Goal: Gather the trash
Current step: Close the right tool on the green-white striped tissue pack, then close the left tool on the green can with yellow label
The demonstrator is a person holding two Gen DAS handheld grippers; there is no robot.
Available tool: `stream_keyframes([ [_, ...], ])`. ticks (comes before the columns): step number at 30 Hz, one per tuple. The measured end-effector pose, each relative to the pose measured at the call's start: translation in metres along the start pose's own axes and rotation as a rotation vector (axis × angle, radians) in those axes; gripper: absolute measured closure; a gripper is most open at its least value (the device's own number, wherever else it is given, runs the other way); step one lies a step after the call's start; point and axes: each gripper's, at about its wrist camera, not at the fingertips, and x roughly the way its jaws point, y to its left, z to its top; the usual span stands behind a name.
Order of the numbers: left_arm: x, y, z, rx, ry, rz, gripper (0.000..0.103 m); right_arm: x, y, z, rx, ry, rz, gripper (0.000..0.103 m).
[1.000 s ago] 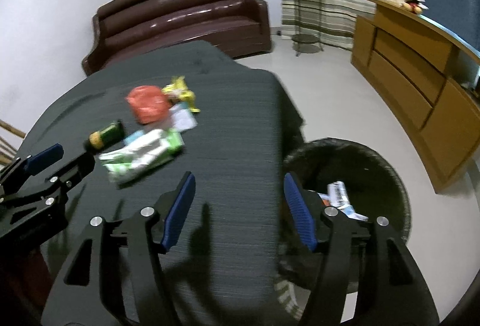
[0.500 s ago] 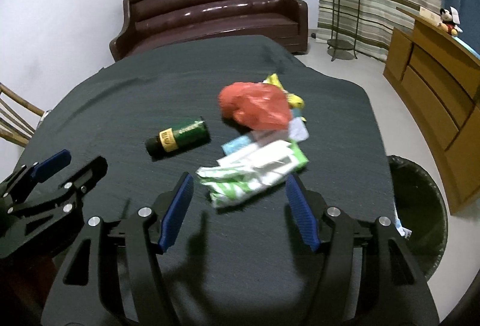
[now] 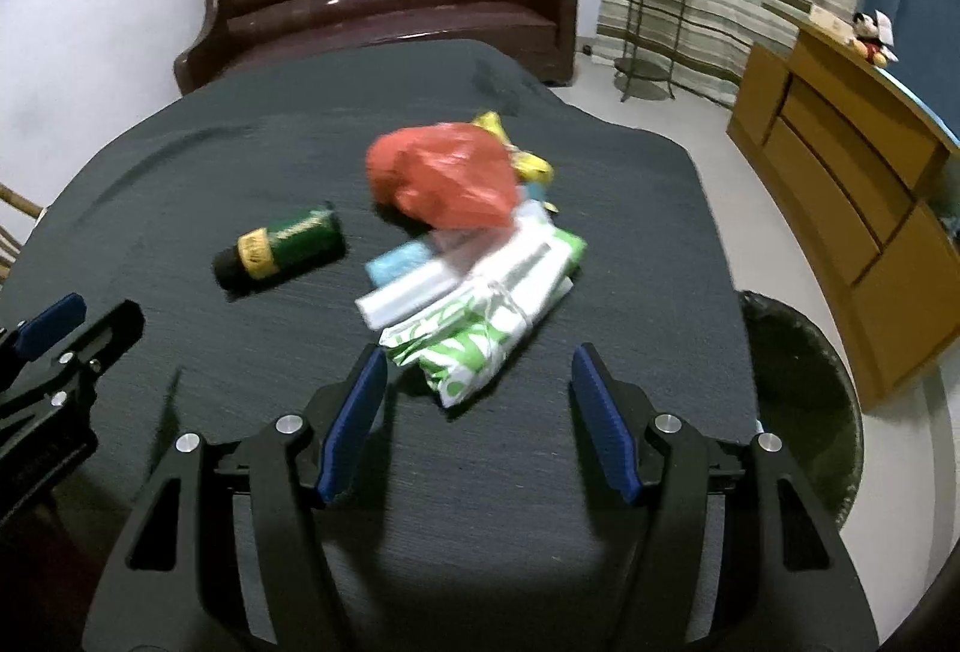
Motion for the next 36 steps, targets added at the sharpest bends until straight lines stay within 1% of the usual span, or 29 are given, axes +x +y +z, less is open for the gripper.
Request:
stream_keyframes([
  [7,-0.002,-0.004,-0.001,0.019,0.001,-0.015,0.031,-0.002,-0.028,-0.006,0.038,0.004,-0.051,0.040],
  [11,-0.002,-0.006,-0.001,0.028,0.003,-0.020,0.031,-0.003,-0.039,-0.007,0.068,0.008,-0.044,0.040],
  [17,-0.006,-0.010,0.001,0.042,-0.002,-0.024,0.031,-0.016,-0.036,0.000,0.073,-0.030,-0.001,0.040],
  [20,-0.007,-0.010,0.001,0.049,-0.006,-0.026,0.031,-0.016,-0.030,0.007,0.070,-0.043,0.014,0.040],
  [24,-0.006,-0.011,0.005,0.055,-0.010,-0.028,0.031,-0.007,-0.025,0.016,0.065,-0.052,0.004,0.040],
  [28,-0.004,-0.016,0.010,0.070,-0.017,-0.030,0.031,0.009,-0.028,0.021,0.078,-0.022,-0.015,0.041],
  [31,-0.001,-0.020,0.013,0.079,-0.016,-0.035,0.031,0.013,-0.032,0.020,0.088,-0.007,-0.014,0.046],
  [32,0.001,-0.021,0.015,0.081,-0.014,-0.038,0.031,0.014,-0.034,0.020,0.086,-0.001,-0.015,0.053],
  [34,0.004,-0.025,0.017,0.090,-0.011,-0.045,0.031,0.015,-0.036,0.018,0.087,0.009,-0.012,0.060],
  [36,0.007,-0.029,0.020,0.104,-0.008,-0.050,0.031,0.016,-0.039,0.016,0.090,0.021,-0.005,0.071],
])
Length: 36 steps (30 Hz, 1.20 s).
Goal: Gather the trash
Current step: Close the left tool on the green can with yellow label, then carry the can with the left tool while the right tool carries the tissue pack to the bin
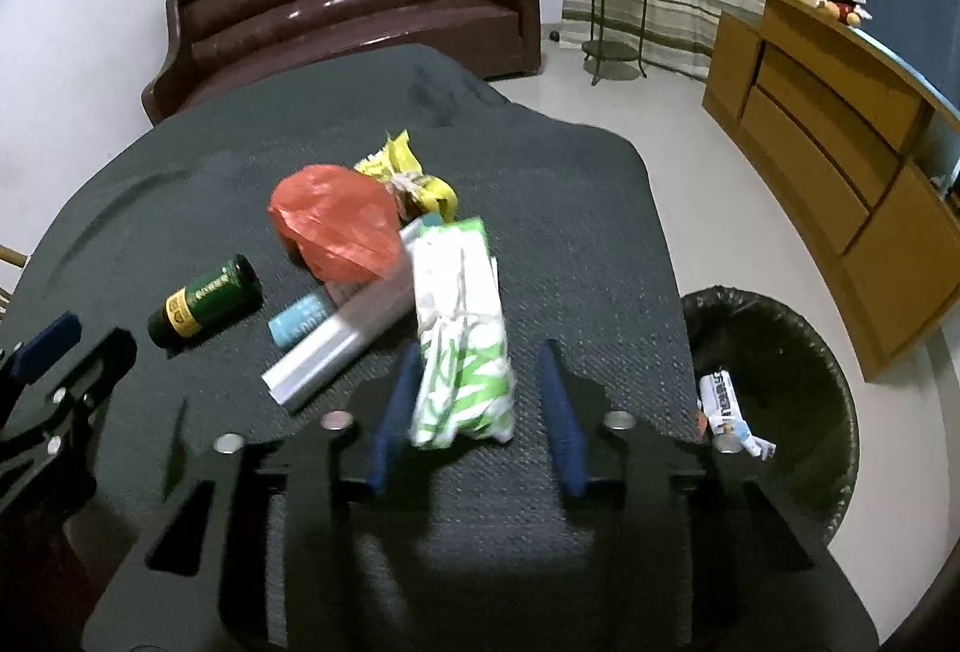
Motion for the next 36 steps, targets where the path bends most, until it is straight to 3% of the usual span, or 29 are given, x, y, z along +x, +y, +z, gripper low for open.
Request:
stream_keyframes([
  [6,0.012,-0.012,0.010,0.051,0.004,-0.011,0.031,-0.001,-0.005,-0.002,-0.005,0.003,0.018,0.071],
  [16,0.046,-0.014,0.025,0.109,0.091,-0.063,0.031,0.001,-0.011,0.000,0.008,0.004,0.051,0.071],
  [19,0.051,-0.016,0.025,0.118,0.106,-0.087,0.039,0.002,-0.011,0.001,0.005,0.003,0.052,0.071],
  [25,0.055,-0.024,0.023,0.158,0.142,-0.139,0.069,0.003,-0.011,0.001,-0.007,-0.001,0.056,0.071],
  [26,0.054,-0.025,0.023,0.160,0.141,-0.146,0.079,0.003,-0.011,0.000,-0.010,-0.003,0.056,0.071],
  [36,0.045,-0.026,0.015,0.115,0.118,-0.135,0.078,-0.001,-0.011,-0.005,-0.016,-0.021,0.062,0.072],
])
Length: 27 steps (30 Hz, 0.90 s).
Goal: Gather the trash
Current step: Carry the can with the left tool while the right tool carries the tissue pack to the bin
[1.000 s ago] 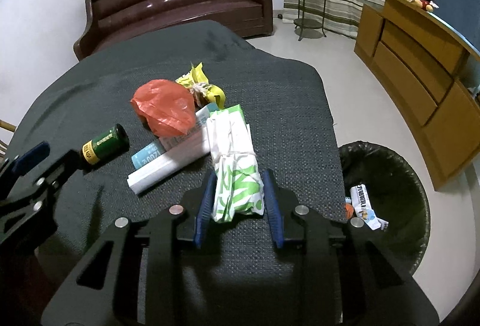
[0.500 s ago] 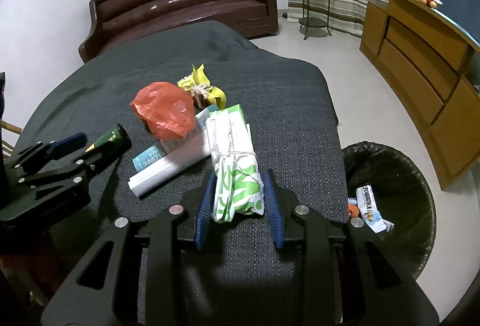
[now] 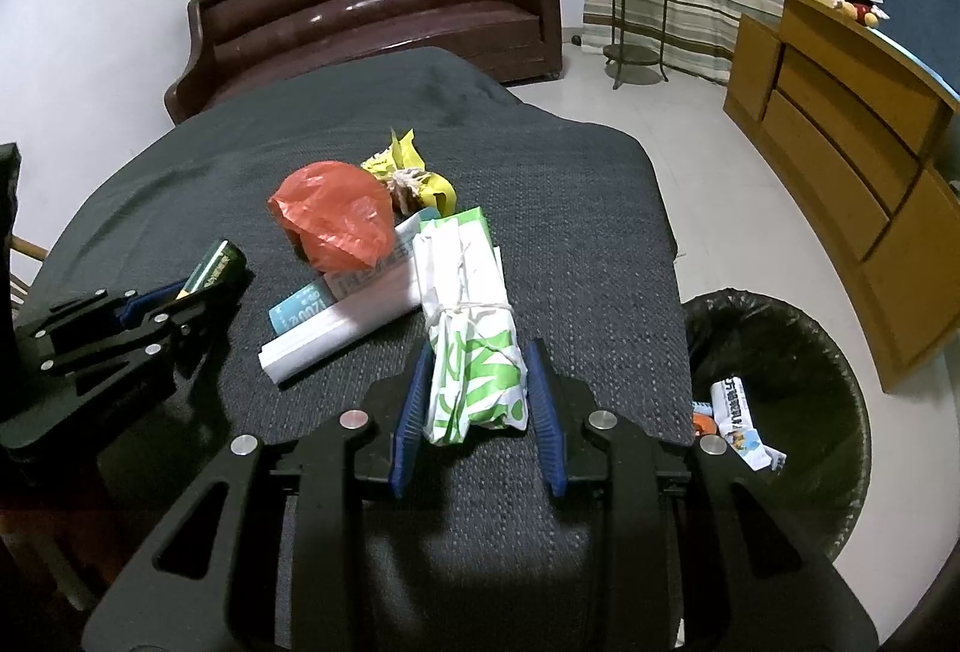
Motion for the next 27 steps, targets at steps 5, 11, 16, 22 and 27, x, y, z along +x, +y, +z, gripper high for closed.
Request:
stream_keyframes([
  [5,-0.012,-0.005,-0.007,-0.025,-0.020,-0.001,0.078,-0.010,-0.003,-0.003,0.005,-0.021,-0.001,0.072],
  [11,-0.027,-0.017,-0.012,-0.048,-0.059,0.001,0.078,-0.028,-0.006,-0.007,0.003,-0.059,-0.002,0.072],
  [16,-0.038,-0.030,-0.016,-0.065,-0.087,-0.005,0.078,-0.042,-0.011,-0.012,0.006,-0.083,-0.010,0.072],
  [22,-0.046,-0.051,-0.014,-0.058,-0.114,-0.011,0.078,-0.058,-0.024,-0.019,0.014,-0.107,-0.029,0.072],
  [27,-0.049,-0.072,-0.011,-0.047,-0.135,-0.017,0.078,-0.068,-0.041,-0.025,0.025,-0.125,-0.053,0.072],
])
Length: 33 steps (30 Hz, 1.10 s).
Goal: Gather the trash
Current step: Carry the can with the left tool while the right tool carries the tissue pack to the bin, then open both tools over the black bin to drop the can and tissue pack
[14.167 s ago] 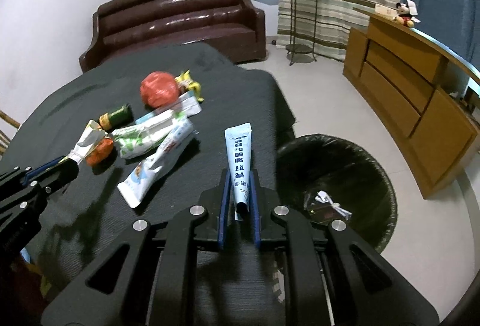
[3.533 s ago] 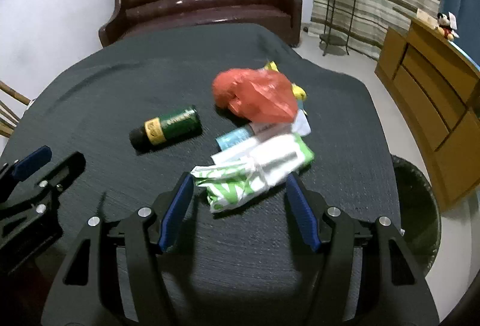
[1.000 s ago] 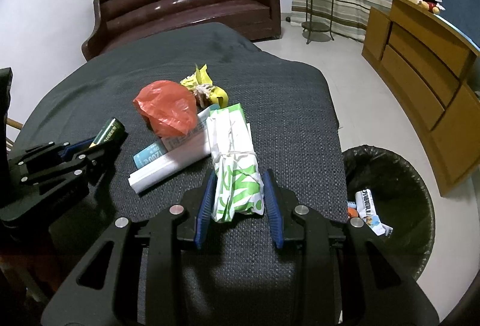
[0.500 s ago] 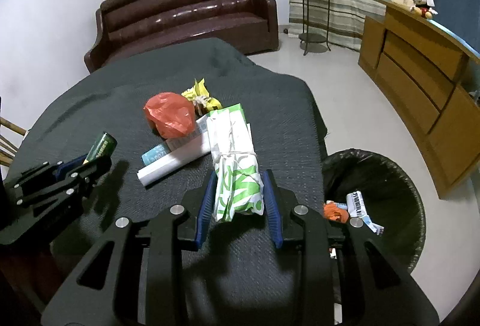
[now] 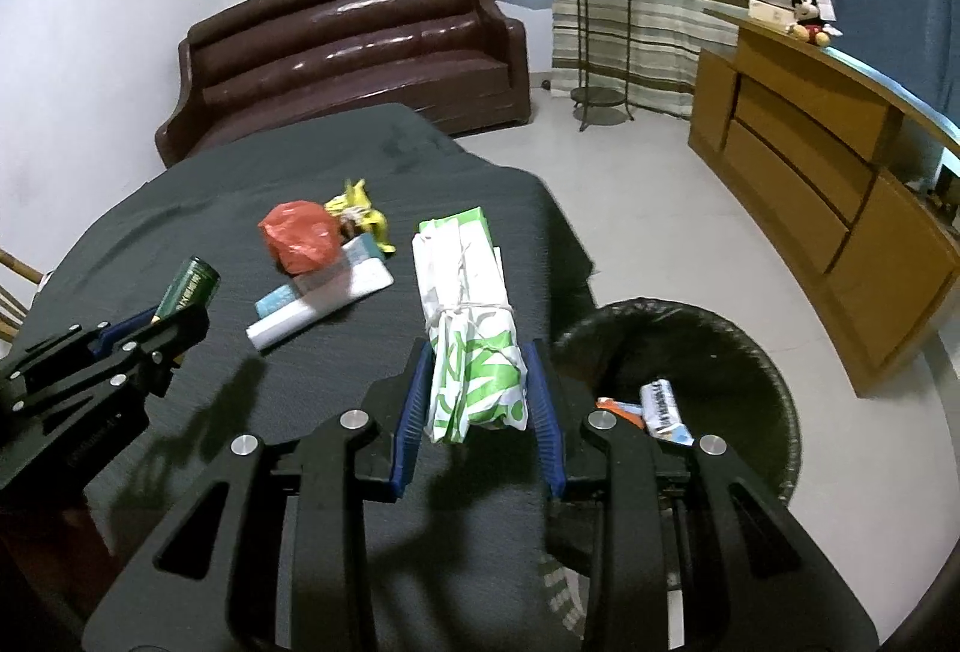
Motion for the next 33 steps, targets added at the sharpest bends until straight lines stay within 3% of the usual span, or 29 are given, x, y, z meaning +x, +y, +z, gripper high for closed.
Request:
stream_keyframes([
  [16,0.008,-0.072,0.005,0.081,-0.013,-0.065,0.078,-0.021,-0.075,-0.007,0.071,-0.040,-0.105,0.072],
  [33,0.030,-0.142,0.011,0.187,-0.014,-0.138,0.078,-0.020,-0.124,-0.015,0.146,-0.036,-0.170,0.072],
])
